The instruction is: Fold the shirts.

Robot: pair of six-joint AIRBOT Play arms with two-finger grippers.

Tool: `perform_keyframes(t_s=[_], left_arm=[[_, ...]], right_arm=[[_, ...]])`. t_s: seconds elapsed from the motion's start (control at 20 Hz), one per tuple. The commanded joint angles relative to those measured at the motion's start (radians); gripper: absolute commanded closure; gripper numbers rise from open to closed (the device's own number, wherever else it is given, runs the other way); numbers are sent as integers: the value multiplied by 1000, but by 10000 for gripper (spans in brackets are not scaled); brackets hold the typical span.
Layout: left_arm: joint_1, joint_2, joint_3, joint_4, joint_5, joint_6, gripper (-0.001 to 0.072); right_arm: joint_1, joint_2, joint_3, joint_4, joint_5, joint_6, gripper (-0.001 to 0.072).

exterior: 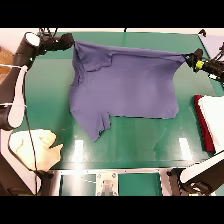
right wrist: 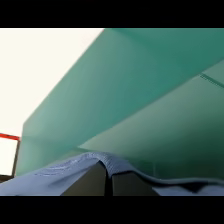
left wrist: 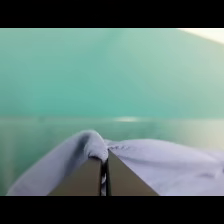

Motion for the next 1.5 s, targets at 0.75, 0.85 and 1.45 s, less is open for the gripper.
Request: perform_keyframes(t_s=[0.75, 0.85, 1.45], left_arm=[[-2, -14, -205, 275, -476, -128, 687], [-9, -14, -205, 273, -512, -130, 687], [-8, 2, -192, 265, -917, -208, 190]], right_arm=[[-2, -11, -93, -624, 201, 210, 699], [-2, -11, -93, -628, 201, 210, 698], [-62, 4, 27, -663, 495, 354, 499]])
